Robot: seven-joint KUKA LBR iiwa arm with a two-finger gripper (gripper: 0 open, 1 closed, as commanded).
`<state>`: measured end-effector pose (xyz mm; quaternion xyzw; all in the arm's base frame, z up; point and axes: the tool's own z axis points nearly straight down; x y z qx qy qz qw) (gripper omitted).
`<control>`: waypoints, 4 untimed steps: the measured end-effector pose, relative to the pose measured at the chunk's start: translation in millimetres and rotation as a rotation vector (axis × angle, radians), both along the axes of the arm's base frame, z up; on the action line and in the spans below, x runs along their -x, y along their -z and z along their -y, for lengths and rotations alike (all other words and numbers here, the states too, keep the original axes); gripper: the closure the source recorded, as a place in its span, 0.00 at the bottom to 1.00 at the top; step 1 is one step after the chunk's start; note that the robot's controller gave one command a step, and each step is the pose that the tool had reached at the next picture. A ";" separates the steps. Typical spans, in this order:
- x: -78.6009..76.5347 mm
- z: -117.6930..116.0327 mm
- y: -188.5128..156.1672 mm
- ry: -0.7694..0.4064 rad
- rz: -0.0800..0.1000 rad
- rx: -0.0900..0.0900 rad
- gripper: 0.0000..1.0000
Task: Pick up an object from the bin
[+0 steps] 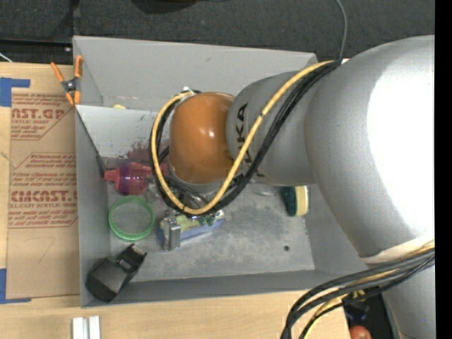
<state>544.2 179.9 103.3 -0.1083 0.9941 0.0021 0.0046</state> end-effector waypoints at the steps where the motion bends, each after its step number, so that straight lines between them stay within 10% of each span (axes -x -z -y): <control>1: 54.3 21.5 26.6 -0.060 -0.001 0.001 0.00; 3: 31.7 6.5 -25.5 -0.294 0.007 0.001 0.00; 4: 59.3 2.3 29.3 -0.701 0.002 0.006 0.00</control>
Offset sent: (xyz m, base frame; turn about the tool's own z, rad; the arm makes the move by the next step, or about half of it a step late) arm -0.0307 -0.0090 -0.0333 -0.2863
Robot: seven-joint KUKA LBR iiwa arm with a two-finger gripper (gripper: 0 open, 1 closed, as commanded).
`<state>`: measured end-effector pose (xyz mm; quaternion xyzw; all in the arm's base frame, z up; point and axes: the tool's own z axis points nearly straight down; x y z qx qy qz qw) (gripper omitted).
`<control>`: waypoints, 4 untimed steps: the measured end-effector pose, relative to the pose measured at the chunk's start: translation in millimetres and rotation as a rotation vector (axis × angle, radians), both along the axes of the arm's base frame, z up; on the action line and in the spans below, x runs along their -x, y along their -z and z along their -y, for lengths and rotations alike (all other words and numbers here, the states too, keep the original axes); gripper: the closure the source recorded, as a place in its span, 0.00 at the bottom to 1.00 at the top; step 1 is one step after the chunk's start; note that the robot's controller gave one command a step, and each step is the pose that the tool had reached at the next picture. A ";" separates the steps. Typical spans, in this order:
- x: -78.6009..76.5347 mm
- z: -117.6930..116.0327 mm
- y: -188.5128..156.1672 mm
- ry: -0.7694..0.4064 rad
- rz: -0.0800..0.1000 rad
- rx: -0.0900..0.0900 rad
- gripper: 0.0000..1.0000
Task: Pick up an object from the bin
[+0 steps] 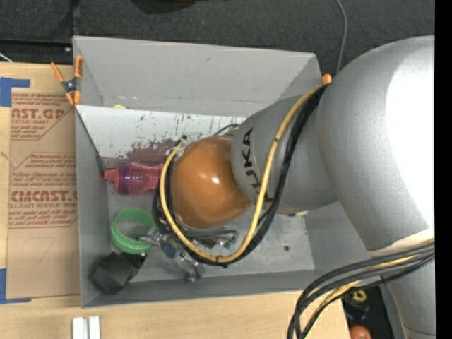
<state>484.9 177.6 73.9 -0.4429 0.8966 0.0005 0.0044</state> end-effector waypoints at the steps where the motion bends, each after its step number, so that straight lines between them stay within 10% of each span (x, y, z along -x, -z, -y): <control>1: -8.7 6.5 1.8 0.005 -0.004 -0.002 0.00; 2: -31.6 -4.1 1.6 -0.191 0.006 -0.003 1.00; 4: -38.0 -8.2 1.9 -0.364 0.009 -0.002 1.00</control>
Offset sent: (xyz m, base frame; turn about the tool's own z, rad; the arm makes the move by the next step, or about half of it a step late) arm 0.0352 0.0077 -0.0039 -0.3727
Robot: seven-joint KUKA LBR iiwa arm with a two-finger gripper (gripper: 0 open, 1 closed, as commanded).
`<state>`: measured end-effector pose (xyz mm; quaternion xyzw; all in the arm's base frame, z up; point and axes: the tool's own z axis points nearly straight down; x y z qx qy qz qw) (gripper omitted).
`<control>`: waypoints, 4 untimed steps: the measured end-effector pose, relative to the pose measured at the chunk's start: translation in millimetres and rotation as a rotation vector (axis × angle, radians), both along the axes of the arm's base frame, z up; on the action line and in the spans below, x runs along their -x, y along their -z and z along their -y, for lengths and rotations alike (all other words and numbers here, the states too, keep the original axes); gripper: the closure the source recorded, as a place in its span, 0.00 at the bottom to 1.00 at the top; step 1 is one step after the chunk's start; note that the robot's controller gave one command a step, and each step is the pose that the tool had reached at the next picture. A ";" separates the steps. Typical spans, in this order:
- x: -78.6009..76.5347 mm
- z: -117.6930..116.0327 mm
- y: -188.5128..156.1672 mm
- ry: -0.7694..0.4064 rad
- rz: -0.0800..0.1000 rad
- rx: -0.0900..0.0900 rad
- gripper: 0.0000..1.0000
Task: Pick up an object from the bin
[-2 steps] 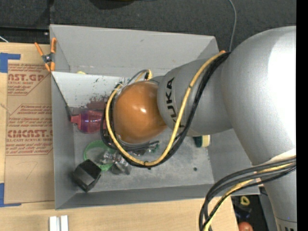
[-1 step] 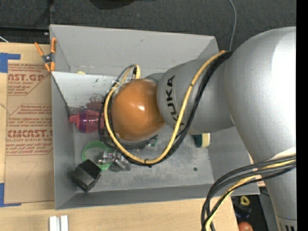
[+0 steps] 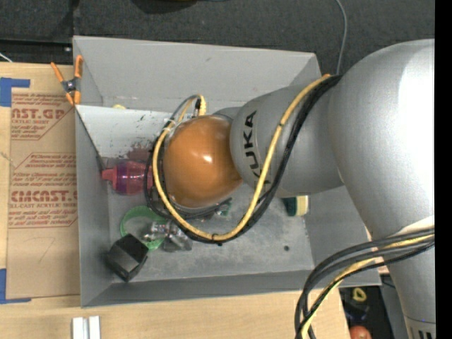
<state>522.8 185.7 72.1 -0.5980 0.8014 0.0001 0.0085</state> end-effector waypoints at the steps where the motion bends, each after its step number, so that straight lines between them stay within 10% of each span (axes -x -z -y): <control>1: -5.5 -18.0 0.2 -0.059 0.009 -0.003 1.00; 4: -4.0 -1.3 -18.8 -0.042 0.006 -0.006 1.00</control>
Offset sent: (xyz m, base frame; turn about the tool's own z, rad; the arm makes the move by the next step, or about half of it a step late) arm 0.0020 -0.0015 0.0118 -0.0152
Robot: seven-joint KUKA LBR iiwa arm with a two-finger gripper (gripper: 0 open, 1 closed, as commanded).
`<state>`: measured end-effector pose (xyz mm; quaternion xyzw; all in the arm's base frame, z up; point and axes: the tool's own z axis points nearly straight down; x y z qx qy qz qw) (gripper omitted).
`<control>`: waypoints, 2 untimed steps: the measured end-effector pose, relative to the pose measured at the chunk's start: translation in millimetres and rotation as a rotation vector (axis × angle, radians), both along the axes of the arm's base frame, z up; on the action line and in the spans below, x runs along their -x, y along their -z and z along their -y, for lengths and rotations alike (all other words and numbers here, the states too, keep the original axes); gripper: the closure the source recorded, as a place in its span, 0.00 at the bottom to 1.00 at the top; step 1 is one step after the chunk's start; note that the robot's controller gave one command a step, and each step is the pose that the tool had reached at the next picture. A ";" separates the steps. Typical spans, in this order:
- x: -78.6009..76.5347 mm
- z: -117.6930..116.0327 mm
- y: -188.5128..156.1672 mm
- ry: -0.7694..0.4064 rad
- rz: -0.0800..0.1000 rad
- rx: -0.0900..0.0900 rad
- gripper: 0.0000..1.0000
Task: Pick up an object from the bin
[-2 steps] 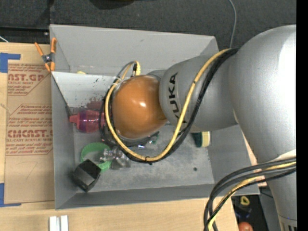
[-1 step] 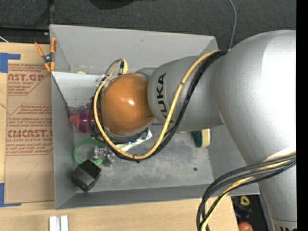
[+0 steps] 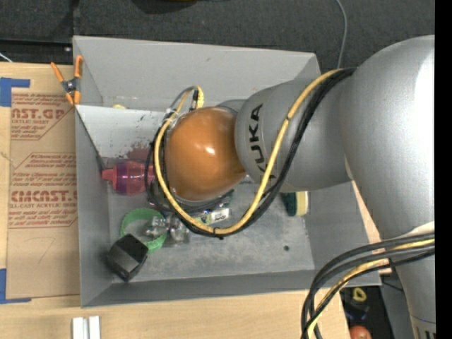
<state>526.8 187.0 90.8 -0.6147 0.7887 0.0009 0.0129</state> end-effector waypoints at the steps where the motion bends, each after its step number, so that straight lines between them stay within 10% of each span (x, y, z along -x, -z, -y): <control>1: -0.6 -5.7 21.3 -0.033 -0.001 -0.005 1.00; 2: 1.1 -4.5 14.8 -0.027 -0.001 -0.005 1.00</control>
Offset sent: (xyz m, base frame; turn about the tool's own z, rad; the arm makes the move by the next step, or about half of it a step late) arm -0.0012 -0.0002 -0.0003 -0.0148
